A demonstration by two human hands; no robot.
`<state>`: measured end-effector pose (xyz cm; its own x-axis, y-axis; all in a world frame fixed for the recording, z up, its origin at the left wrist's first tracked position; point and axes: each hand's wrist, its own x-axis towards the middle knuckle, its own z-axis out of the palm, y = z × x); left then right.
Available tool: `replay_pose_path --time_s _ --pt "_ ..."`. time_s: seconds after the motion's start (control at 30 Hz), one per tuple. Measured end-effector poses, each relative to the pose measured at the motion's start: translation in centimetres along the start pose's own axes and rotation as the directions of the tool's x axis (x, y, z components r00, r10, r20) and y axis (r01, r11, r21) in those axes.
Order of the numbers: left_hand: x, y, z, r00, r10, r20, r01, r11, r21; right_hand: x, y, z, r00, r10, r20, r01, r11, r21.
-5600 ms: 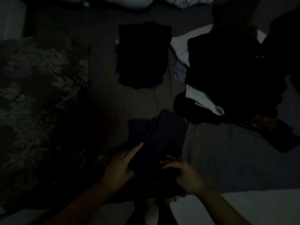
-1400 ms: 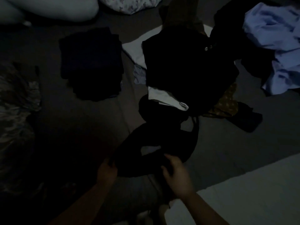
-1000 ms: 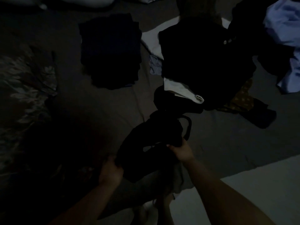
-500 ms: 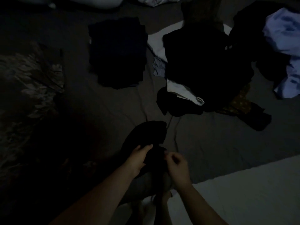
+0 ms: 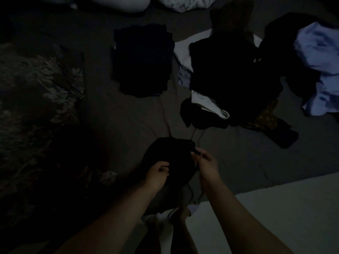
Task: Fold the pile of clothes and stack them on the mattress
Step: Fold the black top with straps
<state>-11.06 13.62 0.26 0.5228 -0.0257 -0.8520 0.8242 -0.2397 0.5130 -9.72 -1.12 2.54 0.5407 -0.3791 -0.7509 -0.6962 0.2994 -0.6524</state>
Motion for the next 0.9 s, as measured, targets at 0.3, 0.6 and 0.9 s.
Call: replay_pose_path --time_s 0.3,0.6,0.9 --pt "-1.2 0.9 2.5 0.979 0.131 0.158 -0.123 0.99 -0.064 -3.4 -3.7 -1.8 0.937 -0.287 0.201 0.303 0.952 -0.053" --pt "0.4 4.2 6.5 0.952 0.229 0.203 -0.234 0.972 0.0 -0.5 -7.5 -5.0 0.919 -0.267 0.291 0.274 0.961 0.017" --pt "3.3 5.2 12.5 0.932 0.344 0.116 -0.199 0.217 0.956 11.9 -14.7 -18.6 0.976 -0.187 -0.111 0.185 0.982 -0.031"
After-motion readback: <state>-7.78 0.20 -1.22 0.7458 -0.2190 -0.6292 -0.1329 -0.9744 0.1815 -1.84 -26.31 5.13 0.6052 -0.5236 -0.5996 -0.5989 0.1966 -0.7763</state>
